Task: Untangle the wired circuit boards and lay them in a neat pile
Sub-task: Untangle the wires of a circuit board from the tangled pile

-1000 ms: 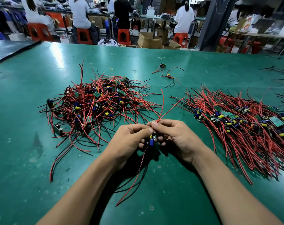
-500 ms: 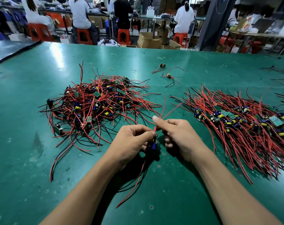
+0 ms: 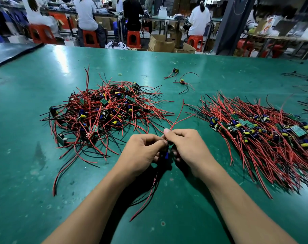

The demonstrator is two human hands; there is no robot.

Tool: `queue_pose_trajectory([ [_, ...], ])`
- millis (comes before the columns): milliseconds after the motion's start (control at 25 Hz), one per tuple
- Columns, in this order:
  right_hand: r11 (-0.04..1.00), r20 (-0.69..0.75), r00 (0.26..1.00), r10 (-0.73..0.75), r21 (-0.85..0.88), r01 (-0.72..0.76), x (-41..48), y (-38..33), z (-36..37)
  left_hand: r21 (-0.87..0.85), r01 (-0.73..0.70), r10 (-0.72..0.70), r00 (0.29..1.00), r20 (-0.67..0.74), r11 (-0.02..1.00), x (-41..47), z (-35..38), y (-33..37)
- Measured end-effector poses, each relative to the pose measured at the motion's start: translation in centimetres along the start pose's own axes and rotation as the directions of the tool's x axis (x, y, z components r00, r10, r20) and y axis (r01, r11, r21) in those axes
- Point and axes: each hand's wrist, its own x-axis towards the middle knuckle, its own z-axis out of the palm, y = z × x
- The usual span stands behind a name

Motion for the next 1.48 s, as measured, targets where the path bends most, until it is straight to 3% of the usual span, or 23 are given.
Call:
queue_pose_trajectory([
  [120,0.969,-0.014,0.998,0.069,0.238,-0.064,0.6,0.2,-0.5,0.001,0.013,-0.013,0.999,0.042,1.0,-0.1,-0.1,0.0],
  [280,0.94,-0.044,0.996,0.077,0.337,-0.058,1.1,0.2,-1.0,-0.001,0.024,-0.024,0.997,0.077,1.0,0.0,-0.3,0.1],
  [480,0.822,-0.039,0.987,0.153,0.559,-0.106,1.6,0.1,-1.9,0.033,0.011,-0.014,0.995,0.097,0.999,-0.2,-0.1,0.3],
  [680,0.634,0.143,0.975,0.173,0.741,-0.221,1.6,-0.4,-2.2,-0.034,0.033,-0.029,0.994,0.108,0.999,-0.4,-0.2,0.6],
  [920,0.45,0.133,0.968,0.214,0.866,-0.219,2.0,-0.6,-3.7,0.051,0.018,-0.023,0.994,0.109,0.999,-0.7,-0.2,0.9],
  [1080,0.257,0.272,0.941,0.199,0.913,-0.318,2.0,-0.5,-4.2,0.061,0.015,-0.022,0.993,0.118,0.998,-0.8,-0.2,1.0],
  [1400,0.225,0.488,0.863,0.132,0.833,-0.506,2.0,-0.4,-4.8,0.115,0.009,-0.021,0.994,0.11,0.993,-0.9,-0.2,1.0],
  [1480,0.272,0.427,0.887,0.176,0.845,-0.461,2.1,-0.2,-4.8,0.11,0.003,-0.014,0.995,0.099,0.994,-0.9,-0.2,1.0],
])
